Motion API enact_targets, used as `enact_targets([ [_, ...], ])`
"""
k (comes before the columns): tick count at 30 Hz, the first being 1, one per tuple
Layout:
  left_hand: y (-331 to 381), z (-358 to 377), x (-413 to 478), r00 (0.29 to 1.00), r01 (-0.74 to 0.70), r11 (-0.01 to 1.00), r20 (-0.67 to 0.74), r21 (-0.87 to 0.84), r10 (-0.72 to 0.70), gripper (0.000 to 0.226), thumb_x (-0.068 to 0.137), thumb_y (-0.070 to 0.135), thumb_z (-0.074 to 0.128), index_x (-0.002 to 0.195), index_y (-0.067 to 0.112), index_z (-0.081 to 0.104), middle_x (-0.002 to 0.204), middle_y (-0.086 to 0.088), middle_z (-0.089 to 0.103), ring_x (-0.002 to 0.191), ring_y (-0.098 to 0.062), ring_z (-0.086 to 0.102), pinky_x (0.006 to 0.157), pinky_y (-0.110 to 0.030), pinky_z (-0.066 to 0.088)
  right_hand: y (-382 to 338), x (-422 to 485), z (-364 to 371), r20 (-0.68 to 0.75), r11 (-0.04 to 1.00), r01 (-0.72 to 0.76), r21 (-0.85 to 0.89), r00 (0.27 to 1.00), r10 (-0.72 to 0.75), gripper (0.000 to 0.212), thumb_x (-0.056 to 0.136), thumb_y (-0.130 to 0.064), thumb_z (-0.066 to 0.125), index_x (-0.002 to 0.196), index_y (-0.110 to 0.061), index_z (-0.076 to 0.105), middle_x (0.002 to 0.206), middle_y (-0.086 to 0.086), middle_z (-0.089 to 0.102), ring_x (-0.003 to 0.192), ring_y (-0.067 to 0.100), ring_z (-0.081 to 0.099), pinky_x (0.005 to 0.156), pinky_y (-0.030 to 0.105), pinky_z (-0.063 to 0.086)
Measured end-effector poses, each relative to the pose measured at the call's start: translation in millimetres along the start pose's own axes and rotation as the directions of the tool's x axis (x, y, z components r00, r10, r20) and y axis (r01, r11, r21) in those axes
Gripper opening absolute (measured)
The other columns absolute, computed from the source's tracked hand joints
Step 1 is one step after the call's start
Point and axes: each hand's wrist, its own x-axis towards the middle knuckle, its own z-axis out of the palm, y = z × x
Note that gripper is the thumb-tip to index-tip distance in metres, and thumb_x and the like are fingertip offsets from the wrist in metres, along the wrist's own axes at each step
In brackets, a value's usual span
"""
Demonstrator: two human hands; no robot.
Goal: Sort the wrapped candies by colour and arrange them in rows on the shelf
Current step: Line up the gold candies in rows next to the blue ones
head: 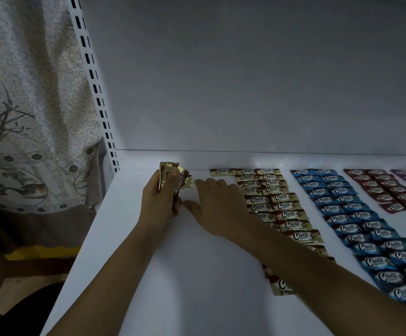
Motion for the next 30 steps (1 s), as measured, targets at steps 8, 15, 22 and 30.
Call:
enact_targets([
  [8, 1, -8, 4, 0.994, 0.079, 0.995, -0.074, -0.057, -0.083, 0.029, 0.1, 0.031, 0.046, 0.11, 0.01, 0.062, 0.087, -0.006, 0.06, 0.041, -0.007, 0.041, 0.039, -0.017, 0.03, 22, 13, 11, 0.091, 0.995, -0.067, 0.075, 0.994, 0.06, 0.062, 0.096, -0.055, 0.031, 0.14, -0.011, 0.034, 0.144, 0.011, 0.039, 0.133, 0.03, 0.034, 0.107, 0.041, 0.029],
  [15, 0, -5, 2, 0.997, 0.053, 0.998, -0.046, -0.032, -0.055, 0.03, 0.1, 0.031, 0.045, 0.109, 0.008, 0.061, 0.089, -0.013, 0.055, 0.042, -0.008, 0.04, 0.041, -0.019, 0.028, 31, 20, 19, 0.065, 0.991, -0.072, 0.117, 0.996, 0.065, 0.059, 0.098, -0.049, 0.033, 0.142, -0.011, 0.031, 0.147, 0.01, 0.036, 0.136, 0.028, 0.03, 0.113, 0.041, 0.022],
  [22, 4, -4, 0, 0.998, 0.057, 0.997, -0.015, -0.049, -0.058, 0.022, 0.101, 0.03, 0.045, 0.095, 0.019, 0.063, 0.082, -0.006, 0.059, 0.043, -0.008, 0.041, 0.038, -0.018, 0.027, 39, 25, 22, 0.007, 0.993, -0.04, 0.108, 0.999, 0.04, 0.049, 0.1, -0.04, 0.034, 0.139, -0.011, 0.036, 0.143, 0.009, 0.041, 0.131, 0.027, 0.036, 0.111, 0.039, 0.025],
  [30, 8, 2, -6, 0.995, 0.057, 0.997, 0.089, -0.051, -0.052, 0.023, 0.1, 0.031, 0.044, 0.101, 0.016, 0.062, 0.073, -0.002, 0.057, 0.047, -0.013, 0.044, 0.042, -0.021, 0.028, 6, 10, -19, 0.018, 0.264, -0.06, 0.963, 0.987, 0.159, 0.022, 0.09, -0.034, 0.061, 0.089, -0.013, 0.065, 0.077, 0.001, 0.069, 0.064, 0.015, 0.067, 0.059, 0.022, 0.048],
])
